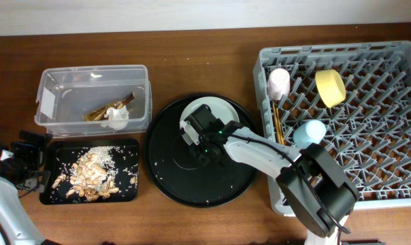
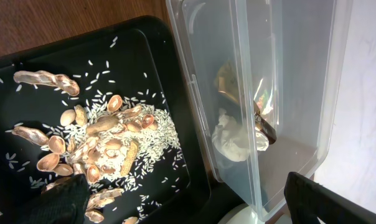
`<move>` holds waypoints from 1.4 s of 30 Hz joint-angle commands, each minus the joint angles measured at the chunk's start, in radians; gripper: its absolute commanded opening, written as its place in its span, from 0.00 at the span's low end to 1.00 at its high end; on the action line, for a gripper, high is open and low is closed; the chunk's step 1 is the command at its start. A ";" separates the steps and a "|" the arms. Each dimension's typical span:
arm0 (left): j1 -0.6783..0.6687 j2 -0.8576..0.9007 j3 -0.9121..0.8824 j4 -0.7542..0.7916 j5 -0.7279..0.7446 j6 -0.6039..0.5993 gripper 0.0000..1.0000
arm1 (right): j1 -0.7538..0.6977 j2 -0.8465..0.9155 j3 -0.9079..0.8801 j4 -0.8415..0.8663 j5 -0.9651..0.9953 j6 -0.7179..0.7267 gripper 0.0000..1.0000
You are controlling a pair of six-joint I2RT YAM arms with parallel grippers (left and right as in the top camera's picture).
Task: Sort waste into correct bins and load items into the dishwasher rack
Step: 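Grasp the rim of the white plate with the right gripper, then stand the white plate upright in the rack and release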
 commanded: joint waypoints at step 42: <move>0.005 -0.013 0.015 -0.001 0.003 -0.006 0.99 | -0.726 -0.730 0.222 -0.590 -0.652 -0.057 0.04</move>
